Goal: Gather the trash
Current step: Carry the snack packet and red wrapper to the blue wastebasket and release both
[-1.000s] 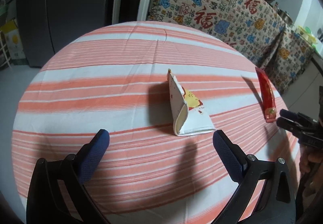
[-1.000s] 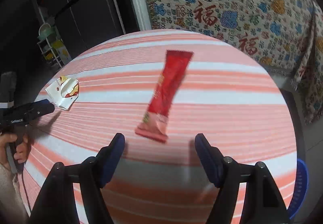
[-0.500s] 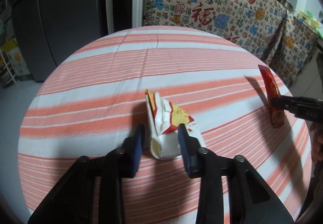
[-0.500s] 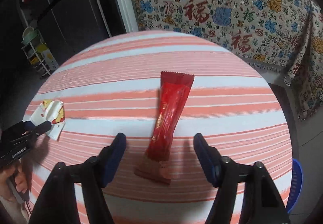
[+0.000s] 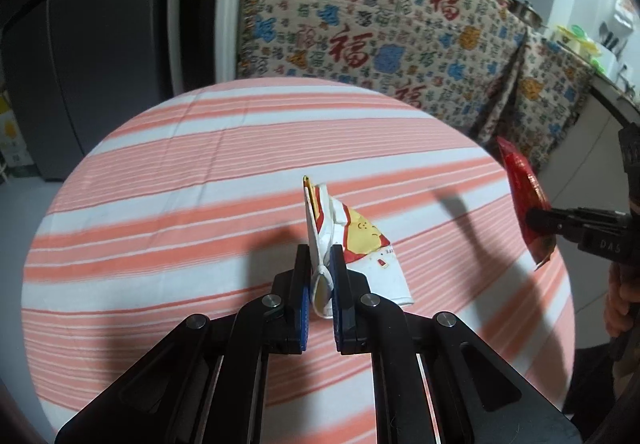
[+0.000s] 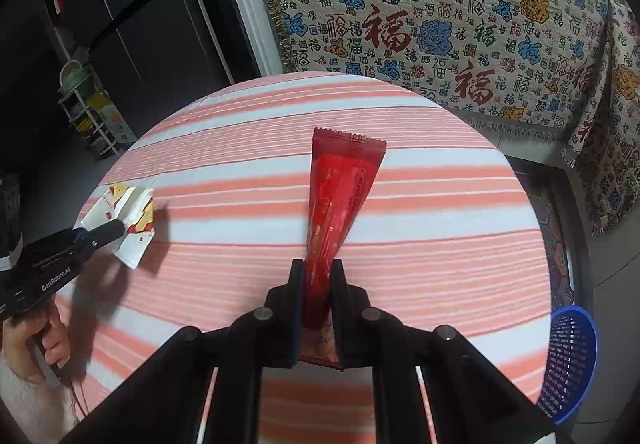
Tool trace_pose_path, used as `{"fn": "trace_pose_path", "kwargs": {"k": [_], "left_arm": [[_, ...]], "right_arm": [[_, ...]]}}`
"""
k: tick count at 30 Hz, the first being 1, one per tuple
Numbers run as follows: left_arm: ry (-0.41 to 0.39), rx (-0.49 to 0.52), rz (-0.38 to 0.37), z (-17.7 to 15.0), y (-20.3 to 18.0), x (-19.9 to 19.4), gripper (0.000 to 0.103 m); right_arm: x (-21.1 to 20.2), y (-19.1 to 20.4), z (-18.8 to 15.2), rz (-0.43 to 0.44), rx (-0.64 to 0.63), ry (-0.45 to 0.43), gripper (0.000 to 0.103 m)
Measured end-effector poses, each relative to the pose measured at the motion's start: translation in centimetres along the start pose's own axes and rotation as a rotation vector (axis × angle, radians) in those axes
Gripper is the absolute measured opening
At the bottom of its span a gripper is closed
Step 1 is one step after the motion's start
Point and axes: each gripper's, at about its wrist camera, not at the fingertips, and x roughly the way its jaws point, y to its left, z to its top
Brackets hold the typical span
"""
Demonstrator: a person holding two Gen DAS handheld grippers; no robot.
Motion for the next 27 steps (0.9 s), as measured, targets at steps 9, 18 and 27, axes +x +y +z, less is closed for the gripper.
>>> {"fn": "trace_pose_path", "kwargs": {"k": [9,18,27], "left_arm": [[-0.012,0.078,-0.100,0.5,-8.1,-1.7,0.007],[-0.026,0.162,-0.235,1.5,-18.6,-3.0,0.007],[0.004,0.262,-0.369,2.1,-30.2,-1.5,0.007]], "right_arm": [[-5.1,-3.5,-2.4,-0.021,0.009,-0.026,0.012],[-10.8,-10.3,-4.7,-0.069,0.068,-0.059,0.012],[-16.2,-19.7,-7.6,-0.168,0.169,-0.094,0.012]]}}
